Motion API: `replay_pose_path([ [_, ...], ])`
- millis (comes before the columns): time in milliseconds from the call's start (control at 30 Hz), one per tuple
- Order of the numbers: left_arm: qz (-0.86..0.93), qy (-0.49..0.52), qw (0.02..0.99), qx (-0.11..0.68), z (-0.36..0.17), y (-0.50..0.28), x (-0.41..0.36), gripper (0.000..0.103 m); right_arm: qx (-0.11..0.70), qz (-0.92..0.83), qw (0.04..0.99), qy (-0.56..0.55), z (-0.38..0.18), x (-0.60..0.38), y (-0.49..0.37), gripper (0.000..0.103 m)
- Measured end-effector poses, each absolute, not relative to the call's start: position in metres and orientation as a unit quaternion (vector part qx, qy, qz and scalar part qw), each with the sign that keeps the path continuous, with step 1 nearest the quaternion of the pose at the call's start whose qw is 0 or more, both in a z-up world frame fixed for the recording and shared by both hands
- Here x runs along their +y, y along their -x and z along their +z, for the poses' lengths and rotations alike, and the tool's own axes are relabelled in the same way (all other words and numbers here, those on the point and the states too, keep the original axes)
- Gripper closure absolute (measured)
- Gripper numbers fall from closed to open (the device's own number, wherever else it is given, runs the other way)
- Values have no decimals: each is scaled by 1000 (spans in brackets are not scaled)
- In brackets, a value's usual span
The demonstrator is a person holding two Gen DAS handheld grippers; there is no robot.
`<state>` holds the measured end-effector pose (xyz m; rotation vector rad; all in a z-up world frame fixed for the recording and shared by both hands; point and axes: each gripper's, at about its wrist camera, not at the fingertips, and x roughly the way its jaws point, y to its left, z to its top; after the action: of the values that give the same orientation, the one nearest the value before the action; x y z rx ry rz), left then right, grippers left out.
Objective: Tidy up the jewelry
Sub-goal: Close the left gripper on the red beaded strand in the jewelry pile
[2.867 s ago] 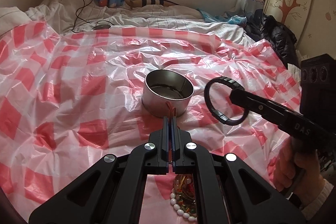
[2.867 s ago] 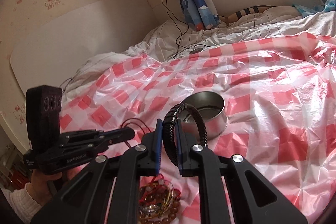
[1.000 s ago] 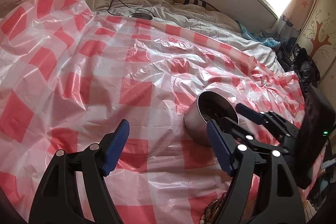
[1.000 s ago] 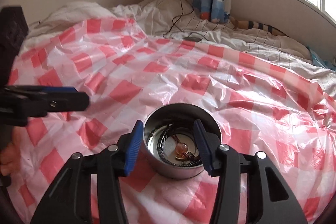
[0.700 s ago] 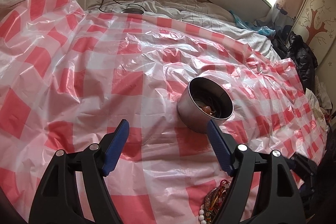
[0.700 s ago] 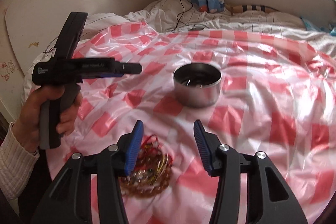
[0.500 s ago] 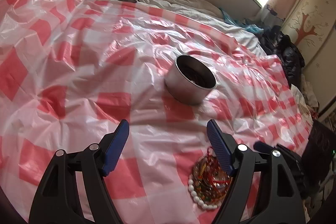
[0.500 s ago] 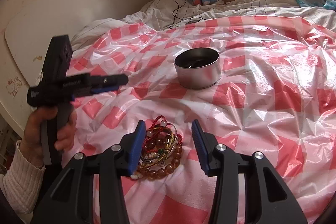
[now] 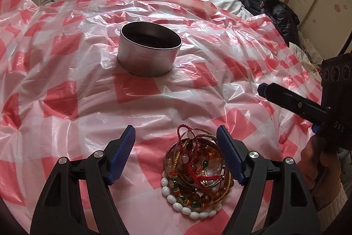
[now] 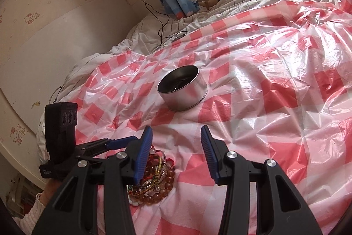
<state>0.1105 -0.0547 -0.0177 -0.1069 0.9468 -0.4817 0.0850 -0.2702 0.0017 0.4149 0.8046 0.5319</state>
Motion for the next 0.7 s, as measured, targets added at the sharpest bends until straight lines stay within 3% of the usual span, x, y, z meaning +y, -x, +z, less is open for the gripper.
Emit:
replay_pose_path([
  [100, -235, 57, 860, 449, -18, -112, -55, 49, 379, 256, 866, -200, 4, -272, -87, 58],
  [167, -244, 71, 850, 461, -23, -114, -53, 72, 379, 258, 866, -200, 4, -272, -88, 58],
  [267, -256, 71, 840, 473, -28, -117, -55, 87, 379, 261, 866, -197, 5, -269, -89, 57],
  [367, -257, 63, 849, 458, -22, -114, -56, 95, 378, 262, 866, -194, 5, -267, -89, 55],
  [700, -237, 155, 859, 427, -6, -120, -12, 95, 403, 304, 851, -144, -1, -239, -85, 55],
])
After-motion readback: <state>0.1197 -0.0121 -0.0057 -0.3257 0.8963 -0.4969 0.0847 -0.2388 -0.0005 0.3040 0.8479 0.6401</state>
